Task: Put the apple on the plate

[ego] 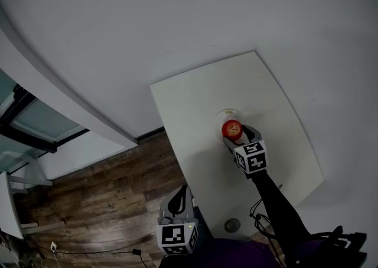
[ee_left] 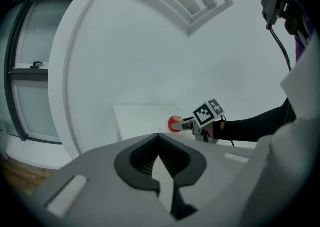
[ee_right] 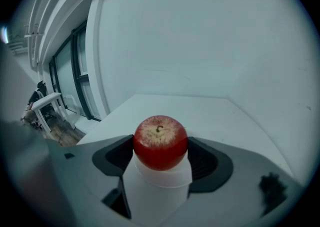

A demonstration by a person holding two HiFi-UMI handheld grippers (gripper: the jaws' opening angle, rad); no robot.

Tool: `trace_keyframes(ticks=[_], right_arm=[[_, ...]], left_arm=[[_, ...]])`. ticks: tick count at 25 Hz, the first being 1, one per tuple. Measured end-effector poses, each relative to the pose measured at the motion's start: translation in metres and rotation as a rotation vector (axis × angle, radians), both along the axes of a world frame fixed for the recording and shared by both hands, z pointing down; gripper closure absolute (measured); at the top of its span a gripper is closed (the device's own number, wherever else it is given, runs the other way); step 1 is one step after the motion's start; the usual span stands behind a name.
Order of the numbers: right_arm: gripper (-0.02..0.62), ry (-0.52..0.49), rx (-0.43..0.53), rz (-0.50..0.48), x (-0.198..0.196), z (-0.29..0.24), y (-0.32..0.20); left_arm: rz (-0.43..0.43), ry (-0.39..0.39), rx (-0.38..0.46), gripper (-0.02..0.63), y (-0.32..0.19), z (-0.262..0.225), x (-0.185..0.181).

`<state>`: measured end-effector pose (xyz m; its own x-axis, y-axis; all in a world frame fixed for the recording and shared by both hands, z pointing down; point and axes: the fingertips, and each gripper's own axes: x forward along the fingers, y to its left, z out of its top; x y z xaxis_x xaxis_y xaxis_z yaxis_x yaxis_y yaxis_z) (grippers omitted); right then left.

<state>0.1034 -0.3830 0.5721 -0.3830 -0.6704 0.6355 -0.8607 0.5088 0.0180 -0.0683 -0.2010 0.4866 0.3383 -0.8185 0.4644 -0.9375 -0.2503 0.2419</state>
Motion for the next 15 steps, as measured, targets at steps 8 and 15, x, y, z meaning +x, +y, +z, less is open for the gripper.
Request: trace_keyframes(ticks=[8,15], right_arm=[[0.247,0.018,-0.016,-0.012,0.002,0.008,-0.009],[0.247,0.014,-0.028,-0.018,0.0,0.01,-0.011]], left_arm=[[0.011,0.006,-0.011,0.598,-0.006,0.007,0.006],[0.013,-0.002,-0.027,0.598,-0.008,0.008,0.007]])
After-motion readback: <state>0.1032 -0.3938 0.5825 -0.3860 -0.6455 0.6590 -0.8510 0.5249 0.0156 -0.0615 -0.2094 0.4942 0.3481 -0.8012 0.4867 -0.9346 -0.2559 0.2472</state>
